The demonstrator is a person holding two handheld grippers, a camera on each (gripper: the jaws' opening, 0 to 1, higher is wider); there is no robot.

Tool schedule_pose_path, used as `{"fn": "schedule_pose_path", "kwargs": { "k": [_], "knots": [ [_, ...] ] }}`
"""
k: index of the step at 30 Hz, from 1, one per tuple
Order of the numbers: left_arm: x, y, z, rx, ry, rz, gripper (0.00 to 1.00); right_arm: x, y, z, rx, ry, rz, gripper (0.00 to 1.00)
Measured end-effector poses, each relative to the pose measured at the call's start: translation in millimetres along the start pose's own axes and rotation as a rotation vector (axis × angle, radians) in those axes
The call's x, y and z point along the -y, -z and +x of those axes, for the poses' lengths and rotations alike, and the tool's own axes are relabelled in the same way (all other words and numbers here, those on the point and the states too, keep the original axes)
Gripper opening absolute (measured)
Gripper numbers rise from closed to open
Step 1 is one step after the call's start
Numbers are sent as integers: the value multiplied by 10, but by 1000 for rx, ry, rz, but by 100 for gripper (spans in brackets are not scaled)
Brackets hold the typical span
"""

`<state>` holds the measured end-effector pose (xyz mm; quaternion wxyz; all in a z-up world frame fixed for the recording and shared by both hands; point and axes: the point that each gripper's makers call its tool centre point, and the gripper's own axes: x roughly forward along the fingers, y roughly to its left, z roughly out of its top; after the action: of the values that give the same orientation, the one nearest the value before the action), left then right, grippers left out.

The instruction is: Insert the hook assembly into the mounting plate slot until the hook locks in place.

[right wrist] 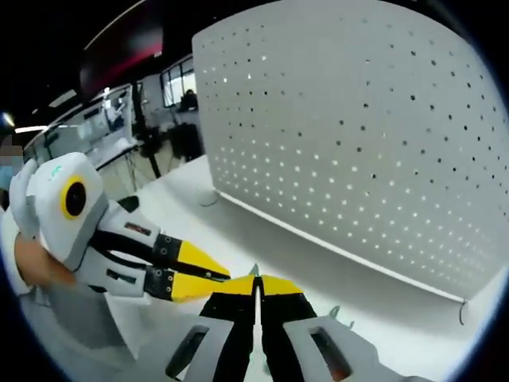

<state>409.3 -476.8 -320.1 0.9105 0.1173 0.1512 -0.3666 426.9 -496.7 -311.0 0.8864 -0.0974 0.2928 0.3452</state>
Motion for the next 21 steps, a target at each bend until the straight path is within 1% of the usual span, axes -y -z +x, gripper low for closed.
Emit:
{"fn": "schedule_pose_path", "kwargs": {
  "k": [2, 4, 6, 8, 12, 14, 15, 17, 18, 20, 21],
  "knots": [
    [-10, 0, -11, -2, -6, -14, 2, -21, -52, -15, 22, -4, -28, 0],
    [-34, -13, -22, 3, -21, -20, 2, -44, -88, -33, 31, -21, -23, 0],
    [-55, -26, -37, 5, -35, -35, 2, -47, -151, -53, 57, -26, -37, 0],
    [-83, -61, -69, 15, -54, -51, 2, -41, -217, -89, 84, -27, -44, 4],
    [-153, -123, -142, 30, -98, -72, 2, -30, -361, -218, 148, -33, -56, 7],
    [-210, -182, -202, 45, -129, -88, 2, -24, -410, -288, 172, -34, -62, 10],
    [-229, -210, -227, 51, -140, -88, 2, -24, -462, -346, 201, -39, -65, 12],
    [-281, -286, -298, 65, -172, -97, 2, 3, -509, -418, 229, -36, -69, 18],
    [-309, -336, -337, 78, -190, -102, 2, 18, -551, -483, 258, -33, -71, 21],
    [-357, -413, -404, 90, -225, -108, 2, 53, -610, -591, 308, -29, -62, 29],
    [-376, -450, -427, 100, -237, -112, 2, 69, -615, -631, 318, -28, -59, 34]
  ]
}}
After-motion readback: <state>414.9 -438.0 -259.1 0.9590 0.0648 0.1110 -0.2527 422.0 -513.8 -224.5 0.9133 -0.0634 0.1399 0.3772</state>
